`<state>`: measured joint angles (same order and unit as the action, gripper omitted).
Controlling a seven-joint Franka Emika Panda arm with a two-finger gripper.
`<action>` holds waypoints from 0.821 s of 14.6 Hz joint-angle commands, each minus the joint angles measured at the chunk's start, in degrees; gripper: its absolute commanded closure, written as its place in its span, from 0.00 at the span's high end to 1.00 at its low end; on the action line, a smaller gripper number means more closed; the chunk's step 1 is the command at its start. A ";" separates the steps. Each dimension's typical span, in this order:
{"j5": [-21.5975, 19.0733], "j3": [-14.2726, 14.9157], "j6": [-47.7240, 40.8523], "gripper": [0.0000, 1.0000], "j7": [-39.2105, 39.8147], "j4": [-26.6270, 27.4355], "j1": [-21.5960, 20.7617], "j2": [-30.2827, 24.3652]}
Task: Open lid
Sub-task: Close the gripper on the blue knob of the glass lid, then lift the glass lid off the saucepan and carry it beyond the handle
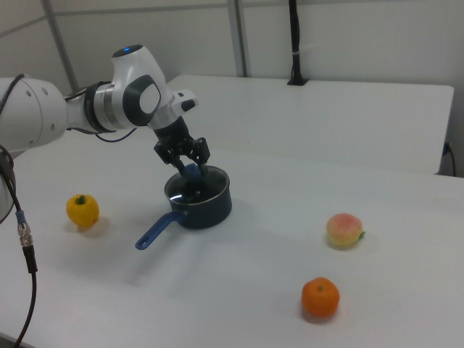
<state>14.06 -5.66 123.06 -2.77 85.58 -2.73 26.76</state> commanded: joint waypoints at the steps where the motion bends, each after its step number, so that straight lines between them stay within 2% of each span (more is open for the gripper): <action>1: 0.88 -0.32 0.61 0.13 -0.83 0.20 -0.43 -0.74; 8: 0.27 -0.32 -0.27 0.12 -1.27 1.95 -0.17 -5.39; 10: 0.18 -0.41 -3.07 0.11 -1.36 2.05 0.01 -7.15; 12: -1.57 -0.41 -4.23 0.11 -1.01 2.83 0.44 -9.53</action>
<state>13.91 -5.99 121.14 -2.89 85.52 -2.62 22.31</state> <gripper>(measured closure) 0.348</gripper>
